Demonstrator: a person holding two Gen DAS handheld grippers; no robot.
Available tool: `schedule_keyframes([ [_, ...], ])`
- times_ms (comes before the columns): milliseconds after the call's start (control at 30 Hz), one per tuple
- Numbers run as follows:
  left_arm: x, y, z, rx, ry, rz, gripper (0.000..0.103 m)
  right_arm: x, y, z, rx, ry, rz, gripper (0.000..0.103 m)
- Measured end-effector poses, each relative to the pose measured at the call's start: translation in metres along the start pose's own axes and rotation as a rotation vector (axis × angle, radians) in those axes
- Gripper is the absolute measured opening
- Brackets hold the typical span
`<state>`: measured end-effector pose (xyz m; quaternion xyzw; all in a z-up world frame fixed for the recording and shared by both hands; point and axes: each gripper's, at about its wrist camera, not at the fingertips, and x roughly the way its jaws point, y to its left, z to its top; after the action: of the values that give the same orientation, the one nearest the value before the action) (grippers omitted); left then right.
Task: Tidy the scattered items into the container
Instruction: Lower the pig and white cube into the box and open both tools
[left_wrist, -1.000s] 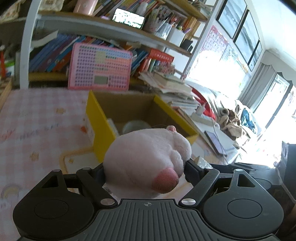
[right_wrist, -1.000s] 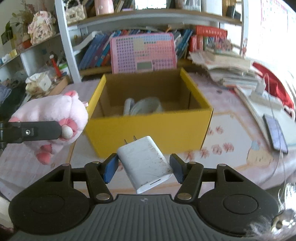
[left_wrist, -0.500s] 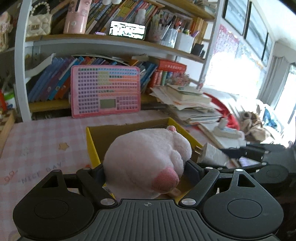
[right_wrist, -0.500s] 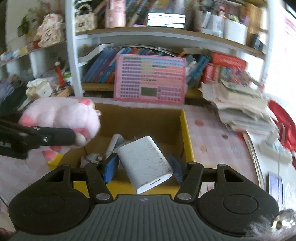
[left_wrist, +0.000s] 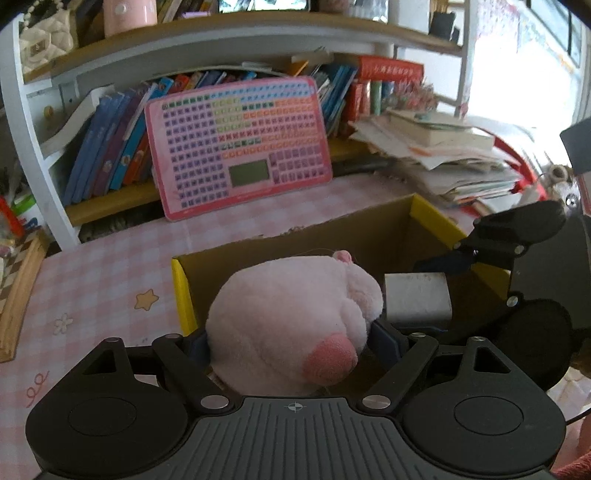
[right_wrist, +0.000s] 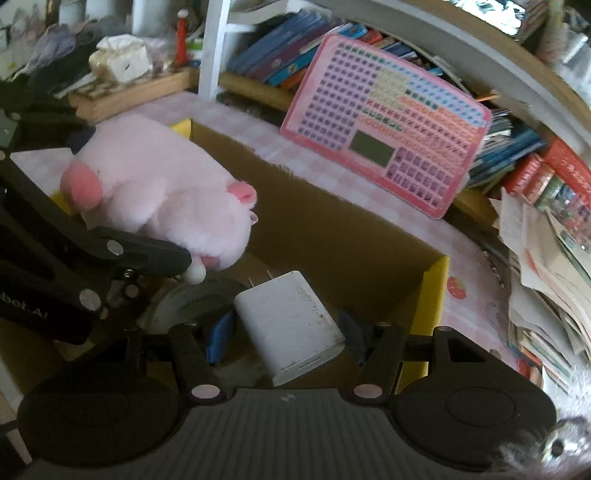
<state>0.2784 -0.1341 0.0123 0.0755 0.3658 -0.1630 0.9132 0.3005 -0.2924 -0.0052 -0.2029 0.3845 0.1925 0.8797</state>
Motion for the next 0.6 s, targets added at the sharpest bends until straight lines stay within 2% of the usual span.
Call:
schedule_keyframes([
  [100,0.005,0.0,0.002,-0.018,0.014,0.002,0.089,0.003,-0.002,0.002,-0.004,0.011,0.037,0.059],
  [167,0.007,-0.001,0.003,-0.028,0.017,0.028,0.092,0.004,-0.002,0.002,-0.006,0.005,0.033,0.063],
  [333,-0.006,-0.002,0.004,-0.038,-0.043,0.078,0.098,-0.003,-0.008,0.001,0.03,-0.028,0.049,0.072],
  [600,-0.045,-0.001,-0.006,-0.108,-0.113,0.142,0.099,-0.024,-0.014,-0.002,0.101,-0.109,0.069,0.073],
])
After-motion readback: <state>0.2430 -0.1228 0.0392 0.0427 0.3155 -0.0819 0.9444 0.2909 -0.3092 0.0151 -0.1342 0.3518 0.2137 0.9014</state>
